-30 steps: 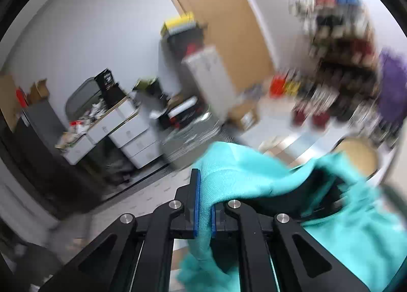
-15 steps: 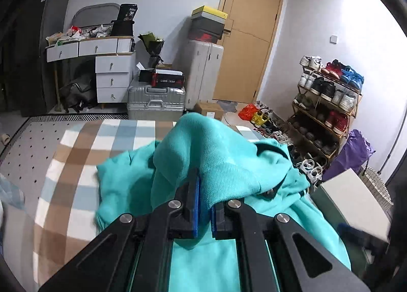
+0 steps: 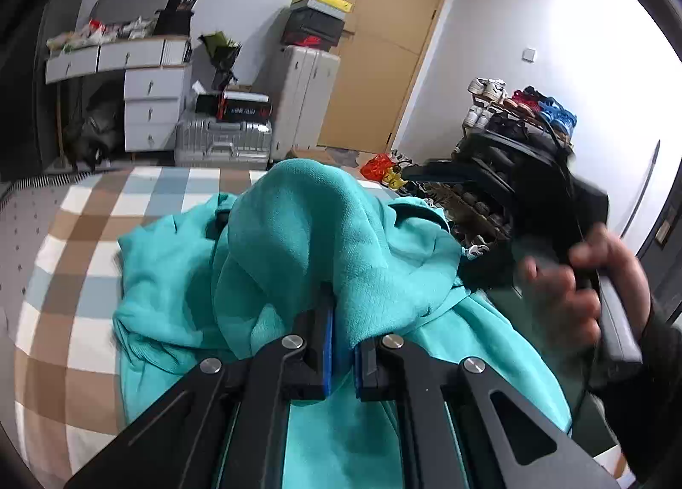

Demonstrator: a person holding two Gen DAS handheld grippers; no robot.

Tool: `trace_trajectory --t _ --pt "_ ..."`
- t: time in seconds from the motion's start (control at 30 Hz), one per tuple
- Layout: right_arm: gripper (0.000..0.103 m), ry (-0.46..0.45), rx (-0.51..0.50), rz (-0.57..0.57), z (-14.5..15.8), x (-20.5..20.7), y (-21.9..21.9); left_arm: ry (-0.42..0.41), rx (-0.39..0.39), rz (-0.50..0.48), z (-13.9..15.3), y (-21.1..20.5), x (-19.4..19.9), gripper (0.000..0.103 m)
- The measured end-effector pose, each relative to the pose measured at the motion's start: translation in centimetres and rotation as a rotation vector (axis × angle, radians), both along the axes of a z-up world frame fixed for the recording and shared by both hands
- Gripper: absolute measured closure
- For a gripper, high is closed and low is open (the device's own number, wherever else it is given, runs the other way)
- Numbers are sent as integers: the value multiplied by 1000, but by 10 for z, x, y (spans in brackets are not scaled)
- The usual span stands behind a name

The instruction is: Fold large clothes

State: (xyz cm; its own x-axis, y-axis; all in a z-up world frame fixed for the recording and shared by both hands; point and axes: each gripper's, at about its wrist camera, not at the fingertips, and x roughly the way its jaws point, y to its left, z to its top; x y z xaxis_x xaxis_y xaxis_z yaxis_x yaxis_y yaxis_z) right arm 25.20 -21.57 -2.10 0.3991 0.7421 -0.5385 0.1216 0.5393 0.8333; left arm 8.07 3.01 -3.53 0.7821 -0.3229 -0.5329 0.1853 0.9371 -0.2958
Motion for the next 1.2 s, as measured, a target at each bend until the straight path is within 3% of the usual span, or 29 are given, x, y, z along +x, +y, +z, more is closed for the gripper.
trace_trajectory --t 0.07,0.1,0.2,0.33,0.43,0.5,0.6,0.73,0.83,0.9,1.07,1.13,1.17,1.2 --pt "82 -16 -142 50 21 14 19 1 -26 43 3 8 4 101" --pt "89 -41 -199 71 35 19 26 1 -42 54 1 10 5 101" --pt "95 -194 -318 112 89 27 49 3 -105 87 4 16 9 99" --pt "96 -417 -364 172 140 16 69 -34 -125 111 10 18 13 98" --pt "96 -604 -229 175 139 -13 55 -30 -176 106 8 22 10 98" --pt "96 -658 -178 174 120 -31 40 -2 -181 69 4 20 10 98" --pt "96 -574 -95 126 66 -46 8 16 -158 1 0 12 5 98" --pt "93 -346 15 28 -19 -72 -45 56 -99 -164 -8 -15 0 98" --pt "91 -261 -12 -11 -48 -96 -65 59 49 -239 -16 -45 -13 98" --pt "85 -253 -44 -23 -55 -114 -73 66 84 -226 -18 -48 -18 95" --pt "84 -243 -268 2 -48 -149 -82 168 -111 -224 -23 -14 -14 91" --pt "84 -252 -312 21 -36 -157 -85 211 -163 -263 -24 -3 -15 80" --pt "82 -257 -346 24 -28 -159 -83 217 -163 -280 -22 -4 -19 65" --pt "78 -289 -378 33 -13 -162 -82 209 -151 -287 -20 -3 -24 39"
